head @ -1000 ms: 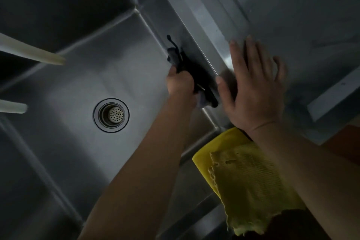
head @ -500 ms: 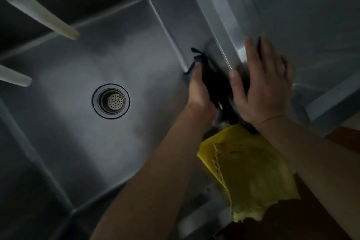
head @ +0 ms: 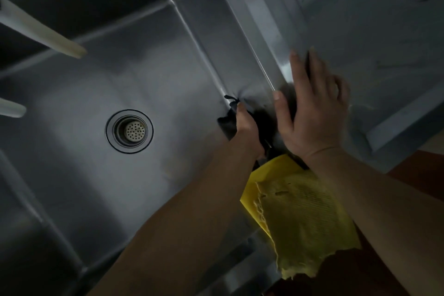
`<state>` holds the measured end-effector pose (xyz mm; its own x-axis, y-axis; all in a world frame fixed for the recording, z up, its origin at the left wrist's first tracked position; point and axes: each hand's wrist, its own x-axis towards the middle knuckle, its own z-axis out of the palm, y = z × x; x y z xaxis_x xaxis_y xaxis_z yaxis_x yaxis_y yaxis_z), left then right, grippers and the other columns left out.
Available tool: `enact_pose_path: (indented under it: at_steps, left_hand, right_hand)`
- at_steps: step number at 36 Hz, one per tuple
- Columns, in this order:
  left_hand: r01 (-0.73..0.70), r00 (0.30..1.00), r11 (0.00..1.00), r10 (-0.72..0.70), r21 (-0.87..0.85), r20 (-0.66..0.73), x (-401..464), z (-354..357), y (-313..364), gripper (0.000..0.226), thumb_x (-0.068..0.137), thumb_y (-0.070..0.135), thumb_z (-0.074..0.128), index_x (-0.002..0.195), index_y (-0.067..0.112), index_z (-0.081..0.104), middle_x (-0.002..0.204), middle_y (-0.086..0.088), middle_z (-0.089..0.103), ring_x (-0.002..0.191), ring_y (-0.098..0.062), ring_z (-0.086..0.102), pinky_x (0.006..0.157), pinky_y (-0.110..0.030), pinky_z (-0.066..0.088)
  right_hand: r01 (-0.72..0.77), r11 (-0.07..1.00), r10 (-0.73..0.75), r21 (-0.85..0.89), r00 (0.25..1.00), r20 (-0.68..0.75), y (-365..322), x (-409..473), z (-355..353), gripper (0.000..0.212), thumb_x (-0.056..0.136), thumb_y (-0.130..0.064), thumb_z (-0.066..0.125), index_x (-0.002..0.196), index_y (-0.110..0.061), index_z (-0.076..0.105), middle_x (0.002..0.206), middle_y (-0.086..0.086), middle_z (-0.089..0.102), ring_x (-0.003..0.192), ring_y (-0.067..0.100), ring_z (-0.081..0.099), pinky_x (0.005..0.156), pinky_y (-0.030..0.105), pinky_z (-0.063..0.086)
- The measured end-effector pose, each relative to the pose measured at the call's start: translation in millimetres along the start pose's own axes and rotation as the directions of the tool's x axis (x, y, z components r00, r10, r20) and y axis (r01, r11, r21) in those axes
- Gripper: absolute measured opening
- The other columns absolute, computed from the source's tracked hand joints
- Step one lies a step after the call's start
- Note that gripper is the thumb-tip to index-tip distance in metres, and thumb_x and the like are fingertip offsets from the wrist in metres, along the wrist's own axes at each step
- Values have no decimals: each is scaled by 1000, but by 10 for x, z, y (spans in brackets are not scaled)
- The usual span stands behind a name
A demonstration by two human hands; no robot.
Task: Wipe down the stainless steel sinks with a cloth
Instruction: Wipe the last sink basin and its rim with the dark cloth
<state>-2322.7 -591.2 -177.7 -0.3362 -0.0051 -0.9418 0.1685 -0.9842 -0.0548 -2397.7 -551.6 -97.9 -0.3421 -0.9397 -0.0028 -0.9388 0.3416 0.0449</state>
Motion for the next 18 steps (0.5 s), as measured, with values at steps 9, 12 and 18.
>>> enact_pose_path:
  at_steps: [9, 12, 18]
  left_hand:
    - [-315, 914, 930, 352, -191, 204, -536, 135, 58, 65, 97, 65, 38, 105, 13, 78, 106, -11, 76, 100, -26, 72, 96, -38, 55]
    - [-491, 853, 869, 495, -69, 165, -762, 150, 411, 60, 96, 65, 40, 123, 18, 66, 100, 1, 77, 91, -16, 72, 84, -37, 56]
    - [-702, 702, 711, 701, -39, 125, -960, 277, 1137, 55, 102, 54, 37, 129, 16, 65, 111, -2, 74, 102, -17, 71, 89, -36, 57]
  right_hand:
    - [18, 999, -17, 28, 999, -36, 35, 3, 39, 58, 103, -41, 33, 157, -20, 26, 161, 17, 27, 145, 33, 33, 112, 54, 30]
    - [25, 999, -24, 35, 998, -53, 47, 2, 49, 56, 103, -39, 35, 156, -22, 28, 161, 16, 28, 146, 32, 33, 112, 54, 31]
    - [28, 998, -25, 55, 998, -60, 41, -2, 58, 57, 102, -38, 35, 156, -20, 30, 160, 17, 31, 145, 34, 34, 114, 55, 30]
